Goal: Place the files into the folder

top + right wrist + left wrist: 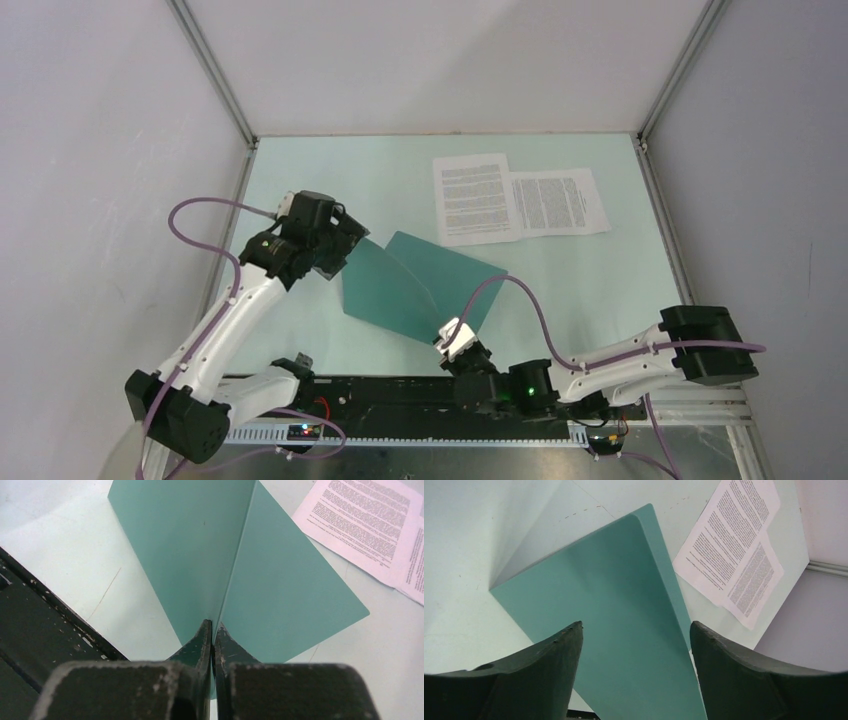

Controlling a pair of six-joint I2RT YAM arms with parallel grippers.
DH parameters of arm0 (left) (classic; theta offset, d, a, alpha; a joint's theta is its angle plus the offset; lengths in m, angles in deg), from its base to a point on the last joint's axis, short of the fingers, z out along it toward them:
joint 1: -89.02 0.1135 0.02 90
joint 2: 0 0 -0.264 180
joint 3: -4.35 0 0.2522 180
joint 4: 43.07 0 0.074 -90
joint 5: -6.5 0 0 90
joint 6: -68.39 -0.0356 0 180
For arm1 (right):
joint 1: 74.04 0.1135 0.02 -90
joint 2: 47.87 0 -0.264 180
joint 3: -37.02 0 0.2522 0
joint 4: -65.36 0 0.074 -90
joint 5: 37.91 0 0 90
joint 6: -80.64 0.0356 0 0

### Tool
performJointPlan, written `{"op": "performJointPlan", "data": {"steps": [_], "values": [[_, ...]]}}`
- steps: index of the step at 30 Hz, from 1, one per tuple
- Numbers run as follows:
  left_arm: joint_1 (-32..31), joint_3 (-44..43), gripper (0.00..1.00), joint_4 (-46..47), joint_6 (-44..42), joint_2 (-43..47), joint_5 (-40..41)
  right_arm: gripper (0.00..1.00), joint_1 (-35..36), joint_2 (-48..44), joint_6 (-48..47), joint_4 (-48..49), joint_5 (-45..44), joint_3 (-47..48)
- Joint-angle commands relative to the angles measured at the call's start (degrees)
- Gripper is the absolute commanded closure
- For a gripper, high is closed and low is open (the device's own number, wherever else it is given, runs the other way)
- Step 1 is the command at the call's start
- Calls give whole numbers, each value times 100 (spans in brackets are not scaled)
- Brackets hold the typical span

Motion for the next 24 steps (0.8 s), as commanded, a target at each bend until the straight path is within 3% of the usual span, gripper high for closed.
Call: {"op": "performJointPlan", "data": {"steps": [1, 4, 5, 6, 8, 10, 18, 24], "values": [[48, 131, 22, 5, 115, 67, 111, 92, 110, 47, -432, -66, -514, 179], [45, 260, 36, 0, 104, 163, 102, 76, 163, -39, -343, -181, -488, 182], [43, 278, 42, 2, 69, 226, 95, 61, 176, -71, -311, -227, -470, 185], [41, 312, 46, -2, 50, 294, 93, 54, 203, -146, -216, -372, -419, 180], [46, 367, 52, -7, -71, 396, 57, 32, 260, -346, 64, -683, -264, 181], [38, 423, 57, -7, -288, 481, -15, 24, 385, -612, 496, -1175, -93, 174], [33, 666, 74, 59, -1705, 879, -596, 13, 838, -2114, 1983, -2826, 420, 179], [11, 413, 83, 143, -2935, 974, -1256, 6, 241, -3797, 1743, -3128, 1540, 196]]}}
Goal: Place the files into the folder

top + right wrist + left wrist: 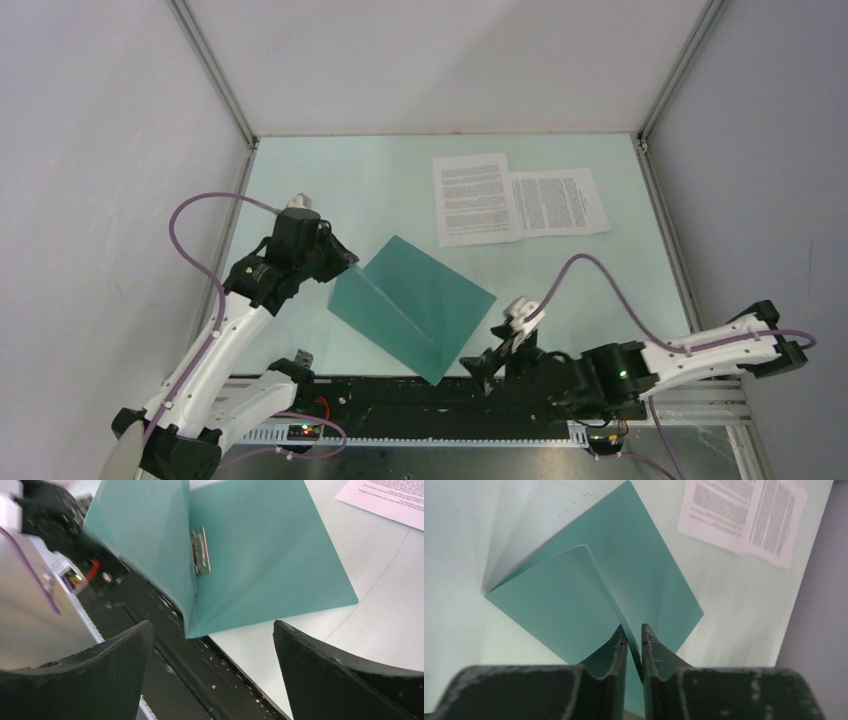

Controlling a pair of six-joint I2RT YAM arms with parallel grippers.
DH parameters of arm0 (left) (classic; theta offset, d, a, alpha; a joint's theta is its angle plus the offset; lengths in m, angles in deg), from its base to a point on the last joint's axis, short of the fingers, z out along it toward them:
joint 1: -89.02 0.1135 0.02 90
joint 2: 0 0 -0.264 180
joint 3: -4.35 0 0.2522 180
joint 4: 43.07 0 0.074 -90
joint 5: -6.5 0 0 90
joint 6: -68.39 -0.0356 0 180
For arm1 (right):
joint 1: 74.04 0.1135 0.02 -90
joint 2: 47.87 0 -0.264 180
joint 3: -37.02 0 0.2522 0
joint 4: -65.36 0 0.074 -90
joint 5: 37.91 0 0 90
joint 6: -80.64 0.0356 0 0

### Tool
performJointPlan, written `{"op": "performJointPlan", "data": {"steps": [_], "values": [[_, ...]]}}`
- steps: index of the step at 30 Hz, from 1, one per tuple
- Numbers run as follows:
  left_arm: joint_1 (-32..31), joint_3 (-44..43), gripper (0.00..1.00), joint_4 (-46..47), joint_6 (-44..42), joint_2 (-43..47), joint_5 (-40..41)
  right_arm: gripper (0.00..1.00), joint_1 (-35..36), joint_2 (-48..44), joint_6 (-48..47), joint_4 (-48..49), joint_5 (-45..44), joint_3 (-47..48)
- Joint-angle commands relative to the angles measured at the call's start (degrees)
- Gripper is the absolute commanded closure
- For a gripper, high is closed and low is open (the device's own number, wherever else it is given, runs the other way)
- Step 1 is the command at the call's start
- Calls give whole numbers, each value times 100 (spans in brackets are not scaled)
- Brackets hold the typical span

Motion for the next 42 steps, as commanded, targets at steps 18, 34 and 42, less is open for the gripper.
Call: {"op": "performJointPlan", "data": {"steps": [18, 34, 42], "values": [[-78, -132, 100, 2241, -1900, -126, -2788, 3, -5488, 1717, 823, -252, 4700, 1062], [1091, 208, 25, 1657, -2297, -825, -550, 10, -4592, 3754, 1480, 5, 3622, 1843], [1107, -557, 19, 709, -2372, -438, 975, 18, -4771, 4189, 1640, -387, 3326, 1960]]}}
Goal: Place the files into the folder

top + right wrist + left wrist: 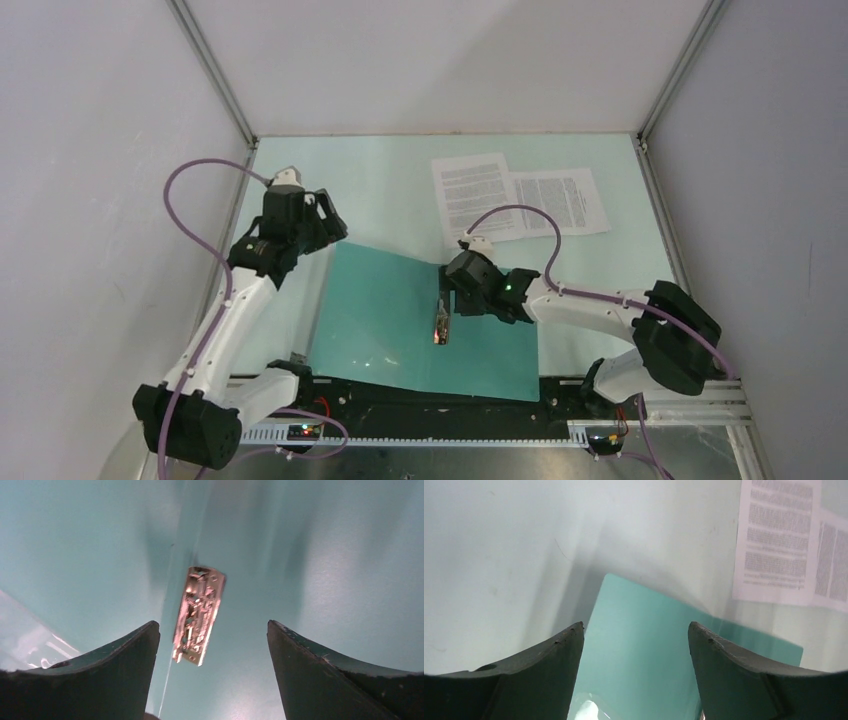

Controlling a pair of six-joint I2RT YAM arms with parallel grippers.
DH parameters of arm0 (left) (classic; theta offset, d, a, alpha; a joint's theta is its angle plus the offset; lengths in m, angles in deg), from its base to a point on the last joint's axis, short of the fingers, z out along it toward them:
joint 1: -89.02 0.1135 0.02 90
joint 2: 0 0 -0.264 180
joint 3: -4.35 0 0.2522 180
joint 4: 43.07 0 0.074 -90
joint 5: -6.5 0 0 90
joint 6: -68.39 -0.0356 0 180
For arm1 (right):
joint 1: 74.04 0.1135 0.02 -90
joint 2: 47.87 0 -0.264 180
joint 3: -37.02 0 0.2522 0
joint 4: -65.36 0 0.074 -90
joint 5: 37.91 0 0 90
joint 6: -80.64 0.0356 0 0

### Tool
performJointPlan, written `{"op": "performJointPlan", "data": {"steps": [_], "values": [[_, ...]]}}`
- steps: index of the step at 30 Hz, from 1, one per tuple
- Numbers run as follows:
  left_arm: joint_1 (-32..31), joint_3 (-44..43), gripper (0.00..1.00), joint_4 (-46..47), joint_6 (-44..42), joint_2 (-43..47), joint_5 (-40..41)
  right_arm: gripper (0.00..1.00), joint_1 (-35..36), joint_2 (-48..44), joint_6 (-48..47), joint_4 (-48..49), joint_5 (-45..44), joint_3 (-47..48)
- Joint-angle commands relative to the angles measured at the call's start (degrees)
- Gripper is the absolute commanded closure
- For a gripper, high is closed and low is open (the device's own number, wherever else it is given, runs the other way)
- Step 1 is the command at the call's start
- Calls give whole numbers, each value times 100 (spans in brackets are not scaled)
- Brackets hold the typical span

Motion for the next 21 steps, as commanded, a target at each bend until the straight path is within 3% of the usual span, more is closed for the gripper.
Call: {"op": "performJointPlan", "data": {"steps": [1, 6, 9, 12, 16, 21], "values": [[-38, -480, 20, -390, -165, 427, 703, 19, -327, 106, 197, -383, -518, 202], [-1029, 7, 23, -334, 264, 415, 222, 20, -1467, -459, 57, -222, -77, -101], [-1888, 383, 26, 80, 691, 139, 90, 22, -2511, -695, -200, 305, 531, -189], [-2364, 693, 33, 651, 999, -366, -39, 27, -3648, -622, -293, 859, 1213, -186], [-2783, 815, 43, 1095, 1477, -958, 28, 31, -4647, -172, -524, 1630, 2115, 49], [-3028, 985, 46, 1602, 1931, -1588, -66, 36, -5136, 875, -761, 1652, 2574, 557]]}}
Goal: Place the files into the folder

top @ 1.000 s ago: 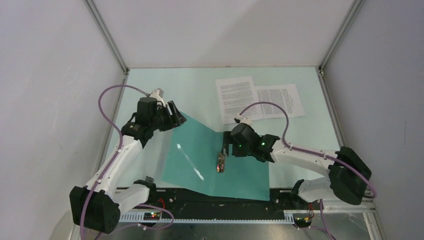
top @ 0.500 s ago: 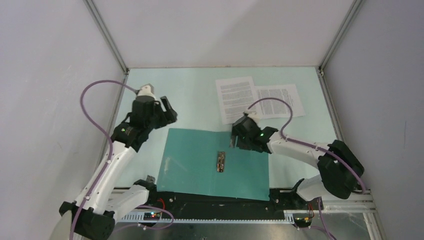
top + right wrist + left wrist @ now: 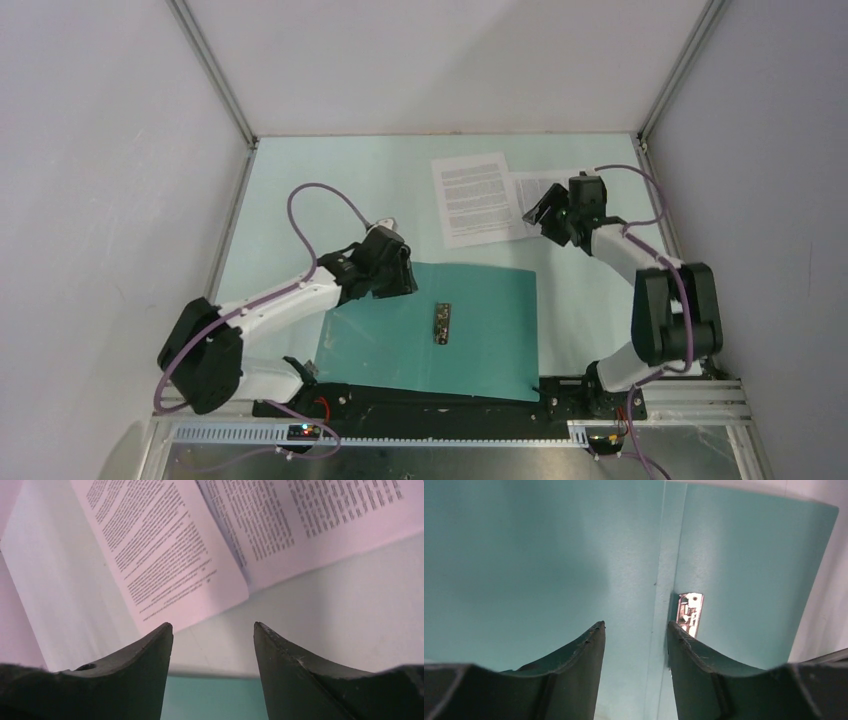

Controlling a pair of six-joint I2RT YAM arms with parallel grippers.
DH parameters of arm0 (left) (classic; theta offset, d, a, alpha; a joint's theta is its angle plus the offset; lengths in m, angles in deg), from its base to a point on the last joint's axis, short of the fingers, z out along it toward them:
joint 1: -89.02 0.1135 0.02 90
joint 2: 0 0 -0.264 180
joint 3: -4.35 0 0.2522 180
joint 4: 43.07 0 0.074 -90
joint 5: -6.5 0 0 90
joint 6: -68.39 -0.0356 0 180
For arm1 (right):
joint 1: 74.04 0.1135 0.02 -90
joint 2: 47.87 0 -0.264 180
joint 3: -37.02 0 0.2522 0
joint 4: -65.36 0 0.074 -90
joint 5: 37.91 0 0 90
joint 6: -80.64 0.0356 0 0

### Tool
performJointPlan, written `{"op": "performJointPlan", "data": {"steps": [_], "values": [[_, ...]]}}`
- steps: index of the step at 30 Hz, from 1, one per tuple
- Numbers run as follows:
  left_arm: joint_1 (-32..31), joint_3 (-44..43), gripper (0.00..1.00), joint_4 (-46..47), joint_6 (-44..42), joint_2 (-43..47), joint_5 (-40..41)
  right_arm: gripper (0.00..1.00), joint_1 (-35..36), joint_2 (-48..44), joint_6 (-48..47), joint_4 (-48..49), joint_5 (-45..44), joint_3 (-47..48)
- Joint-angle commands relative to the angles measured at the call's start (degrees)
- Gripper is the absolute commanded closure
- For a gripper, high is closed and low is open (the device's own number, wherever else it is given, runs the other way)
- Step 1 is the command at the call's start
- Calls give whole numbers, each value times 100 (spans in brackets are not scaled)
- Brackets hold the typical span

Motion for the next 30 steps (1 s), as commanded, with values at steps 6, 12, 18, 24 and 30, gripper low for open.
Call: {"op": "performJointPlan", "data": {"steps": [6, 12, 18, 24, 30], "values": [[-136, 76, 46, 923, 609, -448, -110, 43, -288, 1411, -331, 563, 941, 614], [-133, -30, 47, 916, 558, -497, -120, 48, -287, 1706, -147, 762, 1013, 664], [-130, -109, 47, 916, 557, -534, -138, 51, -289, 1794, -65, 739, 844, 668], [-120, -163, 47, 909, 532, -549, -148, 58, -289, 1961, 23, 732, 817, 780], [-91, -199, 47, 908, 523, -557, -165, 62, -295, 2040, 27, 712, 733, 808]]}}
